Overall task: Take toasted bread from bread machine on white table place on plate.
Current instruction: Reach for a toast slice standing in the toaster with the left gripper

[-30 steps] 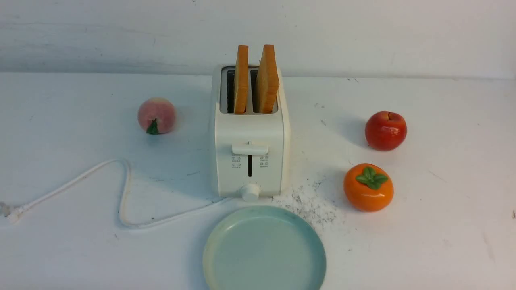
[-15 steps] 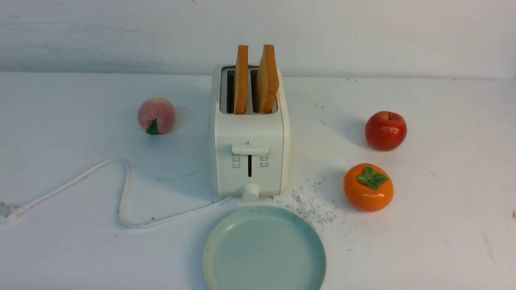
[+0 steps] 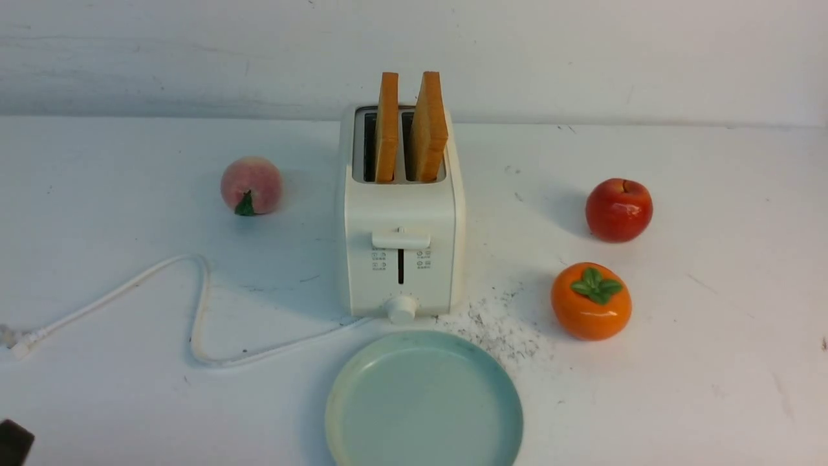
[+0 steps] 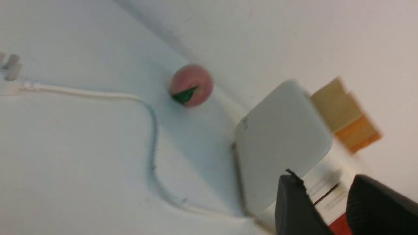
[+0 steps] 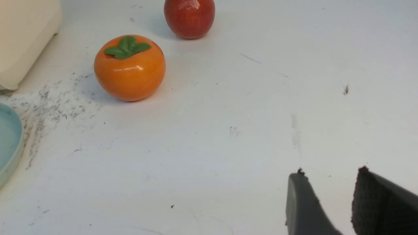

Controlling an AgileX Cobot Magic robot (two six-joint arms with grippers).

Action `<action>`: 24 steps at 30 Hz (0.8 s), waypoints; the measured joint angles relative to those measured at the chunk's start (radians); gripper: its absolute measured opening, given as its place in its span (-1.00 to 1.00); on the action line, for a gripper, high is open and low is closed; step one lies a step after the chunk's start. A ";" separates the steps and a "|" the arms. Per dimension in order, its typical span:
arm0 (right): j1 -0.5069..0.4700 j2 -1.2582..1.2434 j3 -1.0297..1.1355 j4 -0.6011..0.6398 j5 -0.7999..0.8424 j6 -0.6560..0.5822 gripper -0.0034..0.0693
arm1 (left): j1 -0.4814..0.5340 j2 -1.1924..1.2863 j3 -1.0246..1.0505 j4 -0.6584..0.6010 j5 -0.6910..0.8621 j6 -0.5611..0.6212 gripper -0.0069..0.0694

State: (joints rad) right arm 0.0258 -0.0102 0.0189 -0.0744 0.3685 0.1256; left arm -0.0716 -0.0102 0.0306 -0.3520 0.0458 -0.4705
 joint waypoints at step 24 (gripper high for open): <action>0.000 0.000 0.006 0.299 -0.619 0.072 -0.25 | 0.000 0.406 -0.702 0.373 0.270 -0.182 -0.86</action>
State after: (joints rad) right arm 0.0258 -0.0102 0.0253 0.2248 -0.2505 0.1977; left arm -0.0716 0.3954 -0.6717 0.0210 0.3154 -0.6525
